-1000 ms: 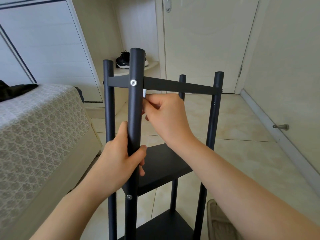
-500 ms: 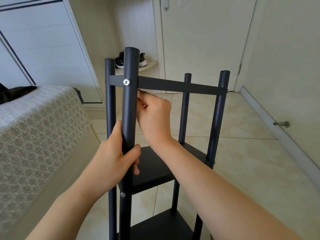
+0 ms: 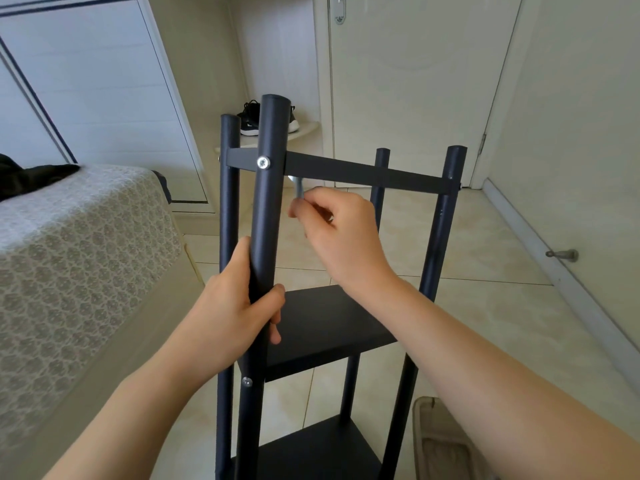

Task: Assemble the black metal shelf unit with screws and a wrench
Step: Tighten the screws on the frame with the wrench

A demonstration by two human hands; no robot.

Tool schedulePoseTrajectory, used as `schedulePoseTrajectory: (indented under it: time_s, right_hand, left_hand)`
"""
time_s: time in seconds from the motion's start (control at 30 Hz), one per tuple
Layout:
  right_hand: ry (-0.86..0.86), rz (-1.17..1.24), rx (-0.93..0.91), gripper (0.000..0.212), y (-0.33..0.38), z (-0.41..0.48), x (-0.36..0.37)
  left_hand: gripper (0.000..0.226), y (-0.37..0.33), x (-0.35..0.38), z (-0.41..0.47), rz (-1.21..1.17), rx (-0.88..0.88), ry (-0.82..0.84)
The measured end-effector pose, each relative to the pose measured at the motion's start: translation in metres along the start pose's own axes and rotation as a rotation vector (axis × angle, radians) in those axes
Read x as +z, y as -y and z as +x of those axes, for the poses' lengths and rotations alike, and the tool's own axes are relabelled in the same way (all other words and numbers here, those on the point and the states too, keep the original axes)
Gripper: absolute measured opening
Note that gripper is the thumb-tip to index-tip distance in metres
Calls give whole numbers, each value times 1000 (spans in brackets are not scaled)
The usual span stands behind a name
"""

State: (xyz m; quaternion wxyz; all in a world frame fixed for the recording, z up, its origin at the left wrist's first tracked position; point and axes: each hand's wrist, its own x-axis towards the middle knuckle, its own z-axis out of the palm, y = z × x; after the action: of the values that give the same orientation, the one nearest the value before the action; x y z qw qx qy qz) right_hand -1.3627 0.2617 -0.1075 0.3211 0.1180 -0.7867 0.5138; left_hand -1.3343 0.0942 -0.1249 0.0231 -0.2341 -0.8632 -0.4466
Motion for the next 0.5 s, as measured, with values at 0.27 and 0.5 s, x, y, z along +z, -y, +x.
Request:
schedulePoseTrajectory:
  time_s: [0.27, 0.5]
  right_hand:
    - [32, -10, 17, 21, 13, -4, -14]
    - [21, -48, 0, 30, 18, -5, -10]
  left_hand:
    - [24, -2, 2, -1, 2, 2, 6]
    - [28, -1, 2, 0, 1, 10, 17]
